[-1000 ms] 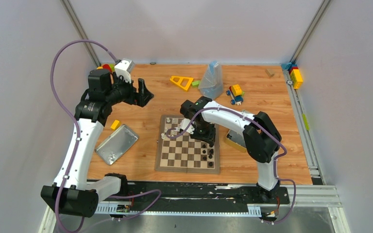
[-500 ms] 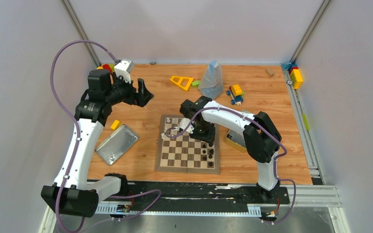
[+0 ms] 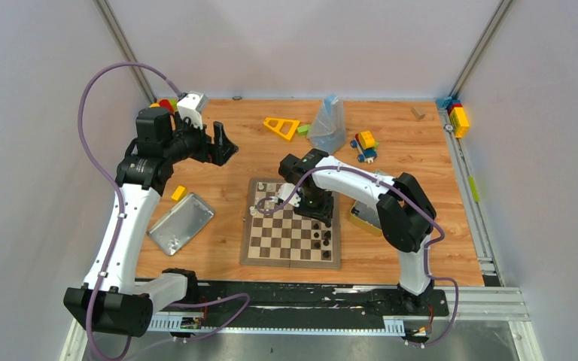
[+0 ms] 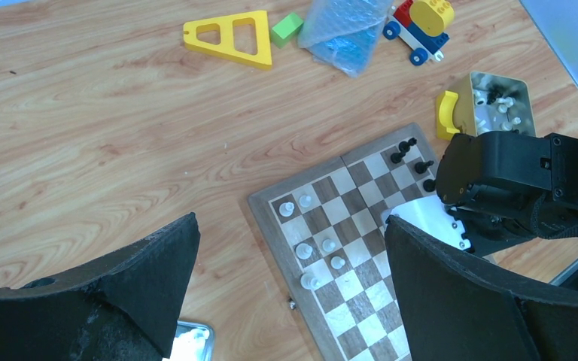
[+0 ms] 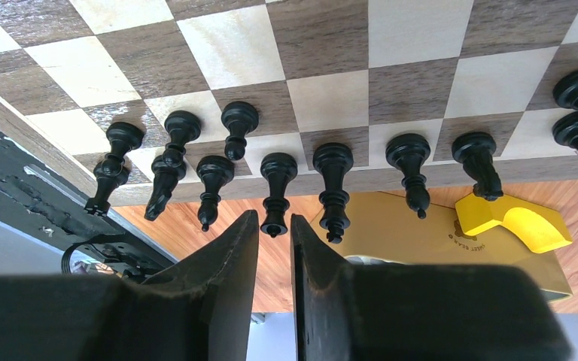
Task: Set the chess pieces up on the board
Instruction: Place the chess piece on the chessboard.
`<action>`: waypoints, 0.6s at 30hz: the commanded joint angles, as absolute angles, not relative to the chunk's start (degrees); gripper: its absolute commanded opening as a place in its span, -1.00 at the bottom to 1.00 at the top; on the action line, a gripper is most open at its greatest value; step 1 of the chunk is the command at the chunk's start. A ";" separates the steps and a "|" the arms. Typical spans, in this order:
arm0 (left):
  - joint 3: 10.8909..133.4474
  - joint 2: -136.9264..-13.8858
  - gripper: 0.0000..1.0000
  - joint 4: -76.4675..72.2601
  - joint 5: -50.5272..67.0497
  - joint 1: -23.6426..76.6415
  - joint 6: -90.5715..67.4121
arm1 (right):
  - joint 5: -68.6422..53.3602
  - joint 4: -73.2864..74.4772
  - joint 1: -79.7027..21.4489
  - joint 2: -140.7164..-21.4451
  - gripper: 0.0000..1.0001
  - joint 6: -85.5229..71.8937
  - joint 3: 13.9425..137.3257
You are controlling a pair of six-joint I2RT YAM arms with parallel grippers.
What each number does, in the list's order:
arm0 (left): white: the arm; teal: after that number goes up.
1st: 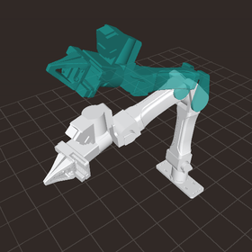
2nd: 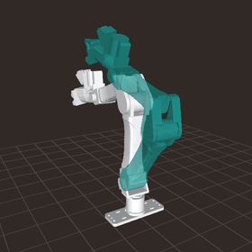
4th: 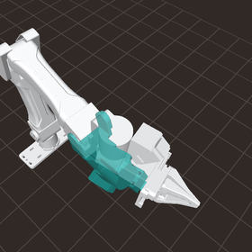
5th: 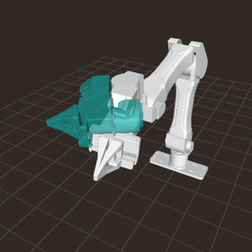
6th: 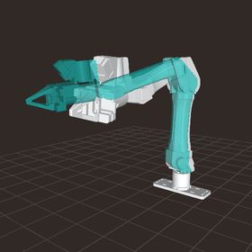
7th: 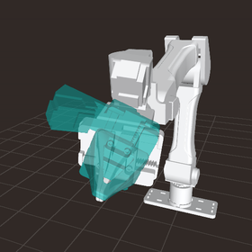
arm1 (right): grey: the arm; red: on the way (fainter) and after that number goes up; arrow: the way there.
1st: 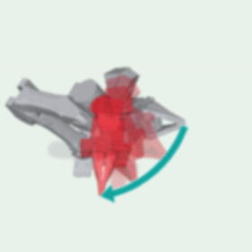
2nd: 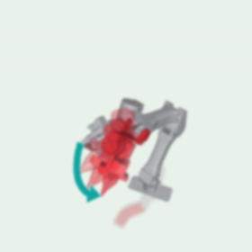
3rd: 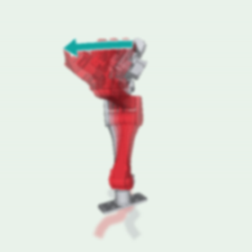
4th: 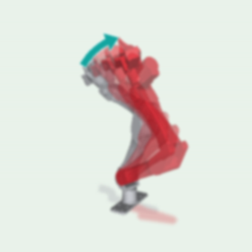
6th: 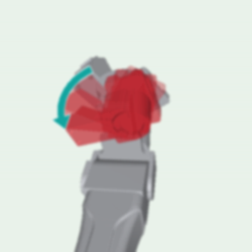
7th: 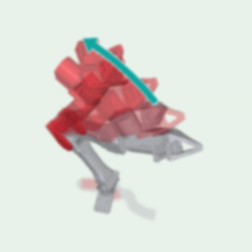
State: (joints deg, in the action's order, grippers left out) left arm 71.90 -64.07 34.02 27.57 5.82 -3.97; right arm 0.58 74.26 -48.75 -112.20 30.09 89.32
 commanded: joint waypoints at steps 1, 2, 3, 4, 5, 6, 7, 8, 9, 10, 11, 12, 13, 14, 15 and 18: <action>71.89 -62.71 1.00 32.08 28.63 5.11 -4.46 | 0.97 73.45 -49.28 -111.81 -0.53 29.40 90.53; 71.89 -62.74 1.00 32.01 28.64 5.10 -4.48 | 0.93 73.47 -49.26 -111.82 -0.53 29.42 90.46; 71.87 -62.66 1.00 32.00 28.65 5.10 -4.48 | 0.92 73.43 -49.22 -111.88 -0.53 29.42 90.44; 71.84 -62.66 1.00 31.99 28.65 5.10 -4.48 | 0.94 73.41 -49.24 -111.76 -0.53 29.30 90.30; 71.81 -62.67 1.00 31.99 28.70 5.05 -4.53 | 0.96 73.47 -49.24 -111.76 -0.54 29.38 90.22; 71.81 -62.67 1.00 31.93 28.72 5.03 -4.56 | 0.93 73.48 -49.23 -111.72 -0.56 29.29 90.18; 71.81 -62.63 1.00 31.92 28.78 5.02 -4.56 | 0.93 73.48 -49.26 -111.64 -0.57 29.27 90.09; 71.85 -62.61 1.00 31.91 28.82 5.01 -4.63 | 0.92 73.52 -49.28 -111.63 -0.59 29.33 90.09; 71.82 -62.65 1.00 31.91 28.82 5.01 -4.65 | 0.95 73.55 -49.25 -111.53 -0.61 29.30 90.14; 71.81 -62.66 1.00 31.90 28.78 5.01 -4.66 | 0.96 73.61 -49.37 -111.47 -0.63 29.27 90.24; 71.81 -62.71 1.00 31.90 28.76 4.94 -4.66 | -0.79 73.67 -49.28 -111.39 -0.65 29.27 90.41; 71.81 -62.73 1.00 31.84 28.81 4.93 -4.70 | -1.21 73.80 -49.35 -111.37 -0.67 29.18 90.53; 71.74 -62.68 1.00 31.83 28.86 4.92 -4.74 | -1.38 73.82 -49.33 -111.39 -0.68 29.11 90.69; 71.77 -62.63 1.00 31.82 28.84 4.92 -4.78 | -1.52 73.87 -49.38 -111.32 -0.70 29.05 90.82; 71.73 -62.66 1.00 31.86 28.88 4.97 -4.82 | -1.64 73.91 -49.32 -111.43 -0.71 29.06 90.92; 71.73 -62.67 1.00 31.82 28.95 4.84 -4.83 | -1.84 74.00 -49.37 -111.43 -0.75 29.08 91.14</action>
